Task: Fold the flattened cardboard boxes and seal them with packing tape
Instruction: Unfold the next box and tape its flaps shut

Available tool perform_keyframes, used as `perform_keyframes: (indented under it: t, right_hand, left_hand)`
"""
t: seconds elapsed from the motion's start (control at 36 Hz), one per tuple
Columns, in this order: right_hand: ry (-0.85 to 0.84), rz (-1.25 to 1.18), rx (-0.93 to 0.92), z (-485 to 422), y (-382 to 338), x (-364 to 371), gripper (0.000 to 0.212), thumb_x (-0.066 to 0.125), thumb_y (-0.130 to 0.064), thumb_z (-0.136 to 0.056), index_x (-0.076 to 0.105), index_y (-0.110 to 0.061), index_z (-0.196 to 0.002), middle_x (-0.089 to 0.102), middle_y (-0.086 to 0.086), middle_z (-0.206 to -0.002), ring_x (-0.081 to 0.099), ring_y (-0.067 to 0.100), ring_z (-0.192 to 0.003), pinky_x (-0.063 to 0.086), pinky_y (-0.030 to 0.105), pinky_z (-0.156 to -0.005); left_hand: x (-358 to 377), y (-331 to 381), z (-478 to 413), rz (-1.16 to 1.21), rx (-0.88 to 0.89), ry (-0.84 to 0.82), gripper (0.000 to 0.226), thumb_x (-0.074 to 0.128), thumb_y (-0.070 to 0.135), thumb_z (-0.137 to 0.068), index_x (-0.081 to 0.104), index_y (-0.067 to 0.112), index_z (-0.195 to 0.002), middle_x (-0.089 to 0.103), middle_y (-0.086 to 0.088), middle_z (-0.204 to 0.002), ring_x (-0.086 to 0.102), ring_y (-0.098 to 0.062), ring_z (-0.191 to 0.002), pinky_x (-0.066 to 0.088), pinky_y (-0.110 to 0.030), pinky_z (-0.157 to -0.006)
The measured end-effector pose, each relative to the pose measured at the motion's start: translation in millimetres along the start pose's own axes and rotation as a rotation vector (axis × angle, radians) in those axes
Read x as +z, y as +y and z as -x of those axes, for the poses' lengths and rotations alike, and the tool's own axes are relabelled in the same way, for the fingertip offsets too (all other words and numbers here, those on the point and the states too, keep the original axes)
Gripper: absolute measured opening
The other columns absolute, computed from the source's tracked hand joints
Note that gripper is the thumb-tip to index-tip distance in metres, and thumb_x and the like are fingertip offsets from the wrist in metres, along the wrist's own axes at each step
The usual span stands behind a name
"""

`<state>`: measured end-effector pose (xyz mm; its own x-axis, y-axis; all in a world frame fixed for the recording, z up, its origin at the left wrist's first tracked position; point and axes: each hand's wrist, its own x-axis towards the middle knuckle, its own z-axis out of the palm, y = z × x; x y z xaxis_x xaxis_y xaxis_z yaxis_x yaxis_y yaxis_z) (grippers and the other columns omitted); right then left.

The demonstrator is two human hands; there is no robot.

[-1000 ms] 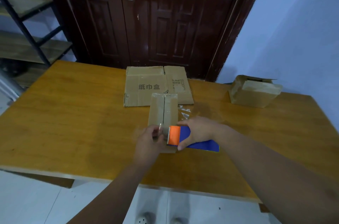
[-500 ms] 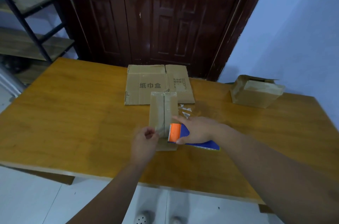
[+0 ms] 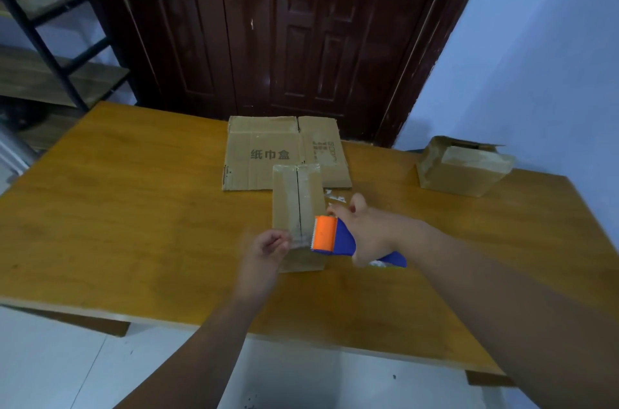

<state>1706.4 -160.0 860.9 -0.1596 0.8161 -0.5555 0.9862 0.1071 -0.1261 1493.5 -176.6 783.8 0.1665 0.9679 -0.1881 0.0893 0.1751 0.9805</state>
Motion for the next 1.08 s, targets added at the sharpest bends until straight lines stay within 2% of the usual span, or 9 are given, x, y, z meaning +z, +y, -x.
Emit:
perform_keyframes:
  t: [0.08,0.19,0.36,0.44,0.53,0.61,0.81,0.94,1.08]
  right_hand:
    - [0.002,0.043,0.0,-1,-1,-1,0.098,0.078,-0.026,-0.066,0.012,-0.039,-0.137,0.021,0.003,-0.118,0.052,0.021,-0.077,0.049,0.033,-0.061]
    - [-0.016,0.073,0.031,-2,1,-1,0.099,0.079,-0.028,-0.067,0.011,-0.037,-0.139,0.027,0.007,-0.117,0.048,0.019,-0.072,0.041,0.03,-0.054]
    - [-0.037,0.107,0.007,-1,0,-5,0.089,0.078,-0.028,-0.069,0.021,-0.027,-0.138,0.046,0.005,-0.102,0.054,0.023,-0.082,0.047,0.035,-0.062]
    - [0.019,0.206,-0.017,1,2,-6,0.085,0.075,-0.031,-0.072,0.021,-0.028,-0.137,0.051,0.004,-0.101,0.055,0.024,-0.082,0.045,0.035,-0.062]
    - [0.076,0.252,-0.039,3,5,-8,0.083,0.073,-0.036,-0.074,0.021,-0.028,-0.138,0.049,0.002,-0.093,0.052,0.022,-0.075,0.039,0.032,-0.058]
    - [0.112,0.214,-0.046,6,10,-9,0.083,0.072,-0.039,-0.078,0.016,-0.03,-0.139,0.045,-0.001,-0.091,0.049,0.019,-0.073,0.036,0.031,-0.055]
    - [0.079,0.095,-0.023,8,11,-6,0.087,0.071,-0.026,-0.08,0.009,-0.037,-0.14,0.045,0.001,-0.098,0.05,0.016,-0.075,0.037,0.03,-0.056]
    - [0.034,0.064,-0.012,9,13,-3,0.094,0.072,-0.022,-0.078,0.005,-0.036,-0.143,0.044,0.003,-0.098,0.047,0.013,-0.071,0.033,0.026,-0.051]
    - [0.016,0.029,0.014,13,22,-2,0.088,0.068,-0.019,-0.08,0.009,-0.034,-0.143,0.047,0.006,-0.105,0.053,0.021,-0.083,0.044,0.033,-0.063]
  left_hand:
    - [1,-4,0,-0.018,0.012,0.027,0.013,0.054,0.013,-0.095,0.063,0.022,-0.091,0.065,0.008,-0.092,0.06,0.002,-0.084,0.044,-0.013,-0.071]
    - [4,-5,0,-0.016,0.044,0.059,0.017,0.045,0.01,-0.099,0.062,0.012,-0.095,0.062,0.006,-0.091,0.058,0.009,-0.08,0.041,-0.003,-0.068]
    - [11,-3,1,-0.007,-0.044,0.064,0.021,0.061,0.043,-0.088,0.061,0.022,-0.085,0.066,0.005,-0.08,0.061,-0.004,-0.076,0.043,-0.023,-0.068]
    - [16,2,2,-0.029,-0.06,0.061,0.017,0.07,0.03,-0.084,0.059,0.018,-0.081,0.068,0.0,-0.085,0.063,-0.013,-0.084,0.044,-0.028,-0.069]
    - [20,8,2,0.006,-0.049,0.059,0.012,0.064,0.008,-0.088,0.06,0.014,-0.078,0.066,0.006,-0.082,0.062,-0.006,-0.083,0.045,-0.019,-0.068]
    - [19,11,3,0.064,-0.069,0.048,0.016,0.062,0.003,-0.088,0.061,0.013,-0.075,0.065,0.011,-0.081,0.06,0.009,-0.07,0.043,-0.005,-0.06]
    - [15,12,4,0.092,-0.028,-0.039,0.019,0.057,-0.005,-0.089,0.054,0.007,-0.075,0.059,0.007,-0.085,0.058,0.013,-0.069,0.043,-0.003,-0.062]
    - [12,28,7,-0.017,0.012,-0.202,0.013,0.055,0.008,-0.094,0.051,0.009,-0.081,0.054,-0.007,-0.086,0.051,-0.015,-0.084,0.038,-0.028,-0.074]
    - [19,45,7,0.099,-0.034,-0.313,0.016,0.051,0.012,-0.096,0.05,0.012,-0.08,0.054,-0.001,-0.083,0.051,-0.012,-0.082,0.036,-0.026,-0.074]
